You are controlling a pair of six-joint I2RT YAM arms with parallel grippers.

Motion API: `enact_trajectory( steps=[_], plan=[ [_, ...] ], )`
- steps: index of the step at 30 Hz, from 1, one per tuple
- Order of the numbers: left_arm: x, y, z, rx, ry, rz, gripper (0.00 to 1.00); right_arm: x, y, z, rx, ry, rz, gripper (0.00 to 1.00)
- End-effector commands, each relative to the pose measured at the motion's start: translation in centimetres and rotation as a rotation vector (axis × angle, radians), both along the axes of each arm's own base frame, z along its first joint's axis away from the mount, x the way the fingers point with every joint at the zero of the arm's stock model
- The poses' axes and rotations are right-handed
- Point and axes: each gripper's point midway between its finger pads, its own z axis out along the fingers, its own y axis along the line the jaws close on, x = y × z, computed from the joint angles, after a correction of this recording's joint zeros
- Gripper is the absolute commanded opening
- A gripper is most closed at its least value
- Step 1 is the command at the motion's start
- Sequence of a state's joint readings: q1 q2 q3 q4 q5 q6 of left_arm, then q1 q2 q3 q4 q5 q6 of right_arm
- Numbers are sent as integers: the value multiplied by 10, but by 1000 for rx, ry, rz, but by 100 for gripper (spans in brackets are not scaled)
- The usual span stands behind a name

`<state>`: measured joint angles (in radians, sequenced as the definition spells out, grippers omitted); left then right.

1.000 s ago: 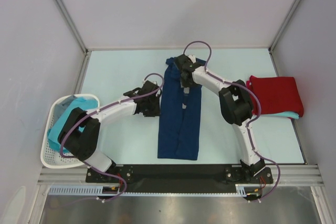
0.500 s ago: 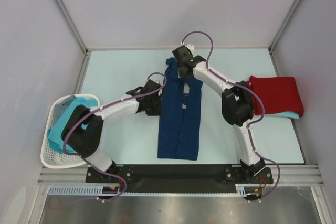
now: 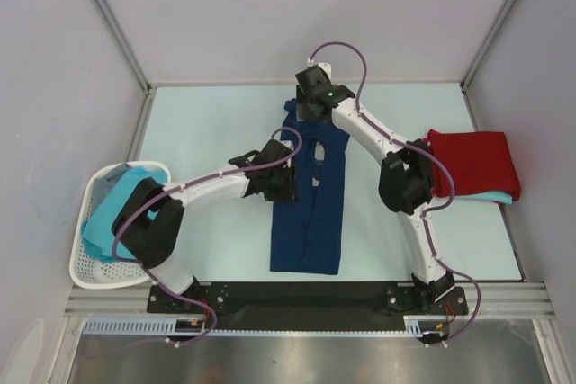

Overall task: Fold and stack the t-shirts
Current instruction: Rotate the tshirt 95 degrees

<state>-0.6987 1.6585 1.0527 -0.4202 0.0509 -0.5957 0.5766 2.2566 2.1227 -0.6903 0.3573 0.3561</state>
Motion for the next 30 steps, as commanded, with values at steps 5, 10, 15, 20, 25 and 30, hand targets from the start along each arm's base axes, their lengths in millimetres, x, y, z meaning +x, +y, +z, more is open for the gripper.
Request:
enact_trajectory(
  steps=[5,10,15,20,25,30],
  plan=[
    [15,33,55,38,-214,137,47,6,18,-40,-9,65,54,66],
    [18,63,76,76,-258,228,45,2,25,-61,-49,82,67,64],
    [17,80,62,76,-188,273,43,3,30,-63,-75,68,72,63],
    [9,85,50,91,-162,268,42,2,41,-49,-105,18,95,63],
    [7,84,46,95,-147,255,42,4,50,-50,-123,3,108,63],
    [0,85,38,104,-117,240,42,11,46,-65,-140,16,102,62]
  ],
)
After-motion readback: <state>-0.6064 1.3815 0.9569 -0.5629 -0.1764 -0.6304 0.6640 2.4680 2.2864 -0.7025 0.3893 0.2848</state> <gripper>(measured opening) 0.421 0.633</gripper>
